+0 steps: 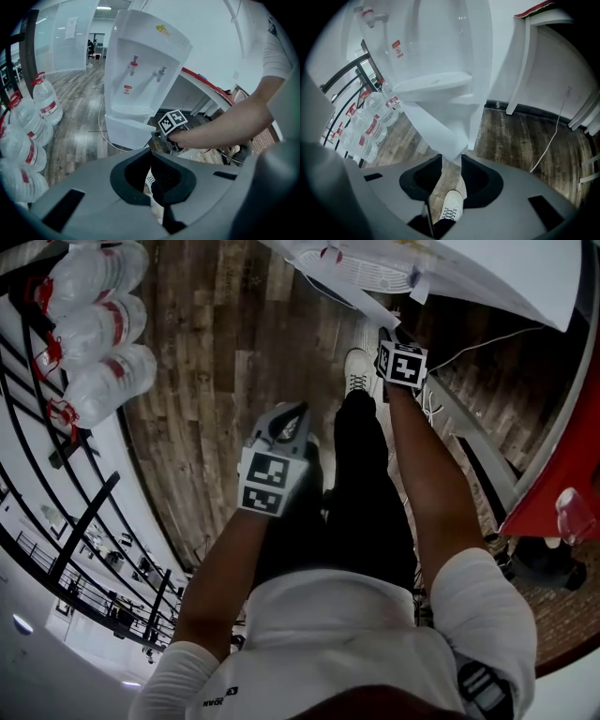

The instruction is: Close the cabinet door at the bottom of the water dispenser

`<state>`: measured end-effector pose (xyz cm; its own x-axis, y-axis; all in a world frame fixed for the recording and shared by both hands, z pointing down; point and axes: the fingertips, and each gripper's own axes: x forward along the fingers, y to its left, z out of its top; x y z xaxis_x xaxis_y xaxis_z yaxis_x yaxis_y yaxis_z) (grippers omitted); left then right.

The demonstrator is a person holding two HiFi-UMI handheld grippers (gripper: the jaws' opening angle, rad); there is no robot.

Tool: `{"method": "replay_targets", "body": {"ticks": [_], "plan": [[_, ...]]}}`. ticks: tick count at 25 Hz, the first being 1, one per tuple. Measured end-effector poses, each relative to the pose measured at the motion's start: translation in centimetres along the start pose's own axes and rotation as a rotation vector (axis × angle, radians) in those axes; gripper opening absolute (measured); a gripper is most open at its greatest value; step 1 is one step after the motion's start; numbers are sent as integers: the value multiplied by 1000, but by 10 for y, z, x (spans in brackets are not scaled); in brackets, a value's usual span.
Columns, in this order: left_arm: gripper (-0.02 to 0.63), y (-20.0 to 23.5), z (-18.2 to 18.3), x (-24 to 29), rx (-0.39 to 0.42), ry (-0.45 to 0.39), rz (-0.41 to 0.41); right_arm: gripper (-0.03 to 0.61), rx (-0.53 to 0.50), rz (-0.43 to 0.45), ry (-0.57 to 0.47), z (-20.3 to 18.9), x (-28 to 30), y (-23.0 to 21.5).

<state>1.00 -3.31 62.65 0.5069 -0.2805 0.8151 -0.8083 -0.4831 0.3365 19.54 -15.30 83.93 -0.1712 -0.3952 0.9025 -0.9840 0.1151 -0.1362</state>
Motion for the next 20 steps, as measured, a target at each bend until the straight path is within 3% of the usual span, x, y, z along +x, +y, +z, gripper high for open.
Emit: {"method": "replay_targets", "body": {"ticks": [7, 20], "plan": [[0, -5, 1, 3, 11, 14, -12, 133, -21, -18, -29, 26, 6, -22], [0, -2, 2, 8, 1, 21, -5, 127, -151, -37, -58, 69, 19, -50]]}}
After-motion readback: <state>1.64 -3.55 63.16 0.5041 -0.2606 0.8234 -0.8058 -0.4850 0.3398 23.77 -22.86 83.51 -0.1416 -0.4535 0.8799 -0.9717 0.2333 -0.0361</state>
